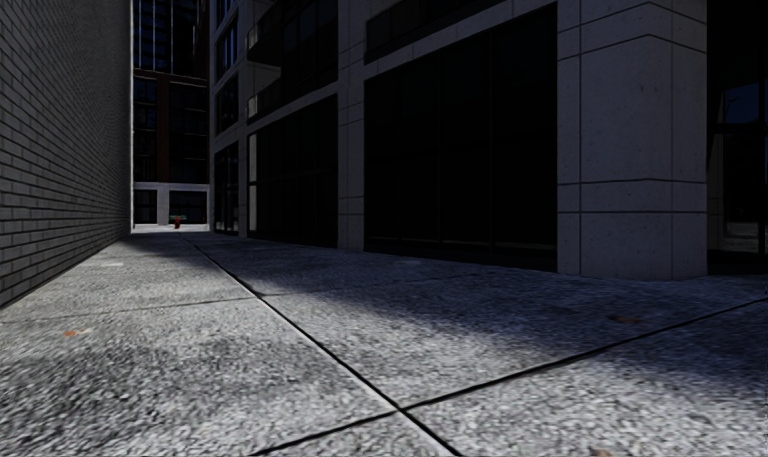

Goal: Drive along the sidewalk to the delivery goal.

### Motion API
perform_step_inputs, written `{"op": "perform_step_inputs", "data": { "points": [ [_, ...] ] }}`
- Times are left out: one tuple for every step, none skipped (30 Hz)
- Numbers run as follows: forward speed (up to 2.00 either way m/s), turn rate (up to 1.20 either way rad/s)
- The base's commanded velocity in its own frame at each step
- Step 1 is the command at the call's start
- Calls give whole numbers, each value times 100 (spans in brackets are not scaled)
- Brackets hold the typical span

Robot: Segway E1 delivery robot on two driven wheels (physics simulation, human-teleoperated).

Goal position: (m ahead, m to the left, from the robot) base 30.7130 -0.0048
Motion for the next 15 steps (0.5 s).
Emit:
{"op": "perform_step_inputs", "data": {
  "points": [
    [193,54],
    [193,54],
    [193,54],
    [193,54],
    [192,54],
    [192,54],
    [191,54],
    [191,54],
    [191,54],
    [191,54],
    [193,54],
    [194,54],
    [194,54],
    [194,54],
    [194,54]
  ]
}}
